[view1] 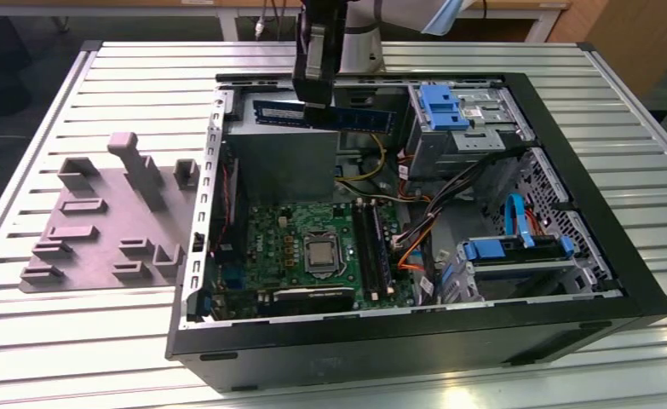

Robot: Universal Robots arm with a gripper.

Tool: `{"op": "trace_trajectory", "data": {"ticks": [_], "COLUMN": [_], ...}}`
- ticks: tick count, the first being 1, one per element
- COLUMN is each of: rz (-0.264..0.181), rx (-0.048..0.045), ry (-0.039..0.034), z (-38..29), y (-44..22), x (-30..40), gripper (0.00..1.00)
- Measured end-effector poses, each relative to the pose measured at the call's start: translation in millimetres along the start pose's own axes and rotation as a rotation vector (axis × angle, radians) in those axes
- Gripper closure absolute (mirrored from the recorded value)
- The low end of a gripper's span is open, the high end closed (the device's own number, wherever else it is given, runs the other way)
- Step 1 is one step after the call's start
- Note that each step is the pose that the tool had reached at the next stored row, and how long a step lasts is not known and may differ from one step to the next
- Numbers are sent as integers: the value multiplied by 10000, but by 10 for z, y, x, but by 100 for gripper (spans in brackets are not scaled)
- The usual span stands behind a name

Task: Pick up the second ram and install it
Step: 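Insert the second ram into the second slot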

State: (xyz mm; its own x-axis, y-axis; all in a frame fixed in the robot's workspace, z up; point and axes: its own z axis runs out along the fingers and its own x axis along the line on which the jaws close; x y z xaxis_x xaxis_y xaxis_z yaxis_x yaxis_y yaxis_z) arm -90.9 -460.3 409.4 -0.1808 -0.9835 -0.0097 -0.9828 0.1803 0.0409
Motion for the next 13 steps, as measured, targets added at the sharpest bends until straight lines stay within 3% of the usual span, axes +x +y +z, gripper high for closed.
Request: {"op": "trace_trajectory", "data": {"ticks": [13], "rz": [129], "rx": [2], "ry": [-5], "z": [1], "y": [0], "x": [0], "gripper": [86]}}
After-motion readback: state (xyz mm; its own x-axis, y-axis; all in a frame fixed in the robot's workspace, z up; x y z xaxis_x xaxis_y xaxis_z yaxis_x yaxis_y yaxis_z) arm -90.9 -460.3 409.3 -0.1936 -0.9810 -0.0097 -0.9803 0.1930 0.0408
